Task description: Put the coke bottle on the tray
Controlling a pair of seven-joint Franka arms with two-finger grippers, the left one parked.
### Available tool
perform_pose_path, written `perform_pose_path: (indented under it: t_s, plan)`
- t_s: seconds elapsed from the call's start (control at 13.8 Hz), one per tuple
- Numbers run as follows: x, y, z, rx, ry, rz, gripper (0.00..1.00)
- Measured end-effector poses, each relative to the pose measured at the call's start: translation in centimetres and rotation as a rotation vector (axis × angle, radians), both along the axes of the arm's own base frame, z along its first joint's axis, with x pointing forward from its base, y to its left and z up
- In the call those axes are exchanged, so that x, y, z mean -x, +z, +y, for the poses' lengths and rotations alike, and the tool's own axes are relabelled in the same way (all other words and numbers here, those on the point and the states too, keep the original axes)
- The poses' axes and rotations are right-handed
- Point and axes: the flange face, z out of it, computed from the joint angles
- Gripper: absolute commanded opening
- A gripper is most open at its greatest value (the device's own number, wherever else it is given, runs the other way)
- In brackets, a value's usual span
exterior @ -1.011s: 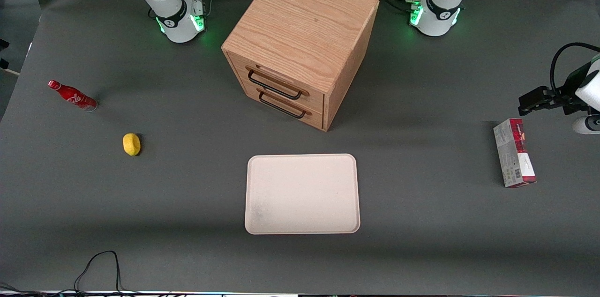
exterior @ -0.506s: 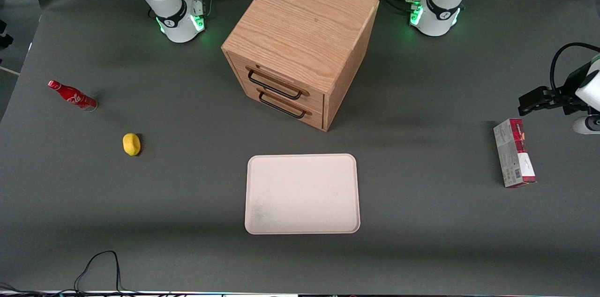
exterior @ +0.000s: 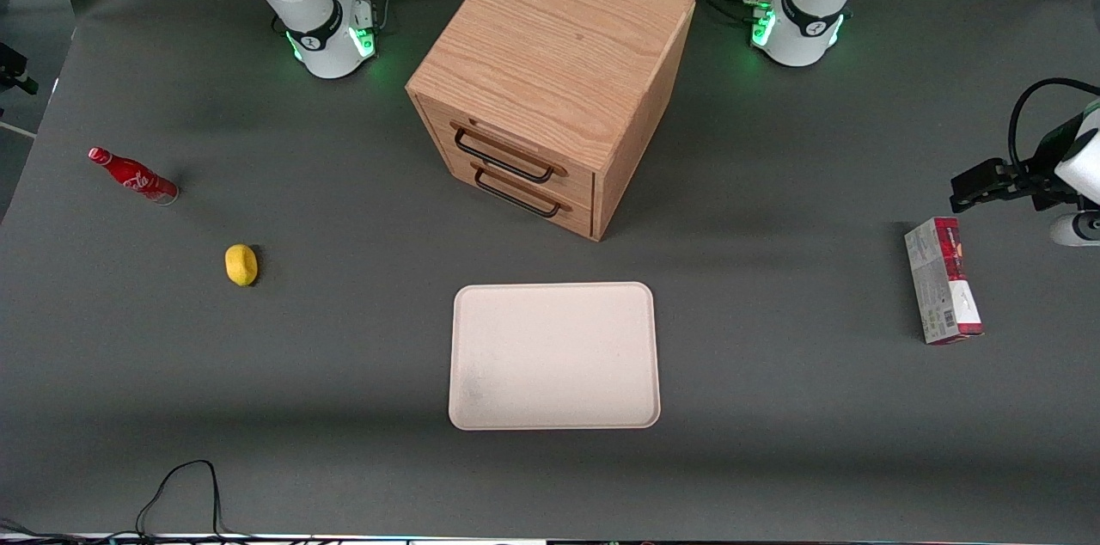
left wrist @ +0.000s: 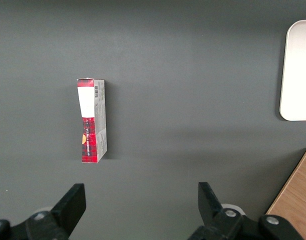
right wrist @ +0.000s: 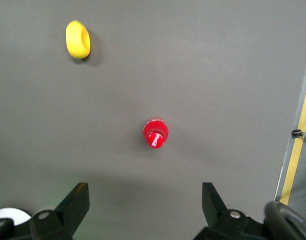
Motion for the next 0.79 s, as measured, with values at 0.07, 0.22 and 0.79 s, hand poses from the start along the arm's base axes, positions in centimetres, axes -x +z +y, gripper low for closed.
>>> perform_pose_path:
  t_s: [0.07, 0.22, 0.79]
  plan:
    - [-0.5, -1.1, 0.1, 0.0, 0.005, 0.027, 1.0]
    - [-1.8, -3.5, 0.0, 0.021, 0.008, 0.056, 1.0]
    - [-1.8, -13.5, 0.2, 0.032, -0.001, 0.06, 1.0]
